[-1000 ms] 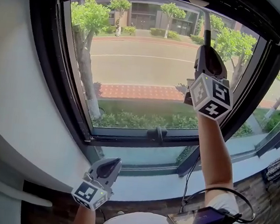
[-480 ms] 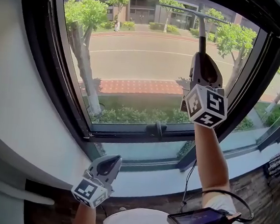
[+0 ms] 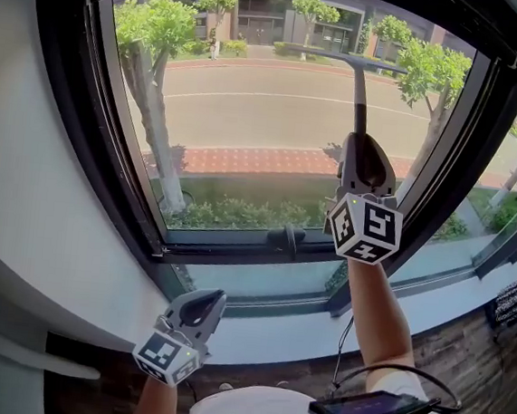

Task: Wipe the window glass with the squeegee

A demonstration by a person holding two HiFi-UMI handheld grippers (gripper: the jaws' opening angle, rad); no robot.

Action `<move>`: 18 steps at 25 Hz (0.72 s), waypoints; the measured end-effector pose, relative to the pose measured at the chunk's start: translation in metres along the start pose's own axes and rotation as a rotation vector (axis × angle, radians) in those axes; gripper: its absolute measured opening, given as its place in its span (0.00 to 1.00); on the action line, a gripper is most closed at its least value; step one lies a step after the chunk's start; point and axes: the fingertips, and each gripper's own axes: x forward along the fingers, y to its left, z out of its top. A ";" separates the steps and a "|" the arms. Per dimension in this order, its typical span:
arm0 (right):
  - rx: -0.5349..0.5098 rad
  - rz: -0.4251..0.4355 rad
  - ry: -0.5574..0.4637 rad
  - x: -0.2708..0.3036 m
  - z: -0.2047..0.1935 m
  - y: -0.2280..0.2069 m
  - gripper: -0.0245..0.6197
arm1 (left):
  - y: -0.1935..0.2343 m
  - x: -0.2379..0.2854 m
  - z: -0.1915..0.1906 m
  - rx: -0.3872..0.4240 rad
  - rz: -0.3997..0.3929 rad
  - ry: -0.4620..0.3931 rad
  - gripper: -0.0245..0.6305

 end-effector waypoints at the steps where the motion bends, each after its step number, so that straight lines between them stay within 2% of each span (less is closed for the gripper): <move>1: 0.001 0.000 0.005 -0.003 -0.004 0.000 0.19 | -0.001 0.000 -0.001 0.000 -0.002 0.001 0.07; 18: -0.003 0.007 0.105 -0.050 -0.066 0.003 0.19 | -0.012 0.002 -0.010 -0.014 -0.023 0.028 0.07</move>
